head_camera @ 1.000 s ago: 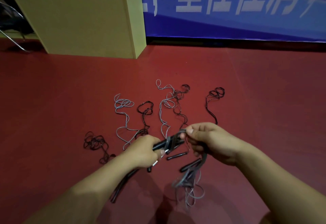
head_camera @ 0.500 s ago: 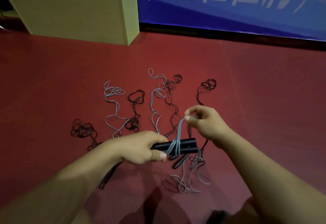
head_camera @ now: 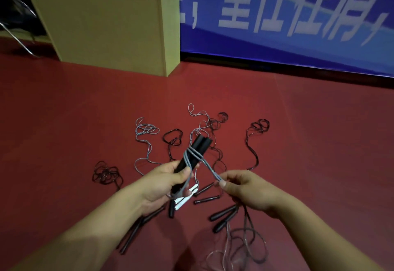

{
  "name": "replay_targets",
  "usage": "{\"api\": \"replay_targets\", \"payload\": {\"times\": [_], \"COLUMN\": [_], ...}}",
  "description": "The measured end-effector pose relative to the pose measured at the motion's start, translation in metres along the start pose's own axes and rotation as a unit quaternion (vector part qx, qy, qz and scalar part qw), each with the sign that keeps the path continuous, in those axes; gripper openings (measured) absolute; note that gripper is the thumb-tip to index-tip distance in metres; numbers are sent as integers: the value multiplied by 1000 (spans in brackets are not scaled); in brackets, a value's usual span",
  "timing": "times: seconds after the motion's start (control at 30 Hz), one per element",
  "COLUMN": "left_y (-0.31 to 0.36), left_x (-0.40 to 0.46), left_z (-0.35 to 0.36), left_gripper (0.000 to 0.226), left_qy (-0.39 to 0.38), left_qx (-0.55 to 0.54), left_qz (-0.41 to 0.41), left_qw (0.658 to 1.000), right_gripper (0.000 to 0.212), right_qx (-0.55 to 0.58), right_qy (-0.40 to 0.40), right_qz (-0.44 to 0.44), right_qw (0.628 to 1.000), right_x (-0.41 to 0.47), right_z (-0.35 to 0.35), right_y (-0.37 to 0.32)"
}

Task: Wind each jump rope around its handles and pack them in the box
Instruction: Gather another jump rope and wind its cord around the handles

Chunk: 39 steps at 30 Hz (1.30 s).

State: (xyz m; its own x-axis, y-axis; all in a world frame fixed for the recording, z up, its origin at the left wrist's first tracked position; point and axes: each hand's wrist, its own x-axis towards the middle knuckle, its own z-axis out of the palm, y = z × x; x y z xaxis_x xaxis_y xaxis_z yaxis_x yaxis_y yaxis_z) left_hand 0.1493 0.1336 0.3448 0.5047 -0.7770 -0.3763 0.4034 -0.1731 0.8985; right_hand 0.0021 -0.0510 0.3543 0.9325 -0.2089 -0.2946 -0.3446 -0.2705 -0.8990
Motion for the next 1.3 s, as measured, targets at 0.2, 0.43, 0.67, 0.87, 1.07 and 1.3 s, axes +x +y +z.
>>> {"api": "replay_targets", "payload": {"times": [0.2,0.43,0.67,0.87,1.07,1.3], "left_y": [-8,-14,-25,-25,-20,-15], "left_x": [11,17,22,21,8,-8], "left_z": [-9,-15,-18,-14,-5,10], "left_gripper": [15,10,9,7,8,9], "left_qy": [103,164,159,75,-104,-249], "left_qx": [18,151,375,495,605,416], "left_qz": [-19,11,46,36,57,53], "left_qw": [994,975,912,865,788,873], "right_gripper": [13,14,17,22,19,11], "right_qx": [-16,-69,-95,-156,-195,-148], "right_qy": [28,21,1,0,94,155], "right_qz": [44,43,-30,-91,-132,-70], "right_qw": [999,996,995,984,967,974], "right_x": [1,-4,-8,-8,-5,2], "right_z": [1,0,5,4,-2,-7], "right_y": [2,-1,-7,-4,2,15]}}
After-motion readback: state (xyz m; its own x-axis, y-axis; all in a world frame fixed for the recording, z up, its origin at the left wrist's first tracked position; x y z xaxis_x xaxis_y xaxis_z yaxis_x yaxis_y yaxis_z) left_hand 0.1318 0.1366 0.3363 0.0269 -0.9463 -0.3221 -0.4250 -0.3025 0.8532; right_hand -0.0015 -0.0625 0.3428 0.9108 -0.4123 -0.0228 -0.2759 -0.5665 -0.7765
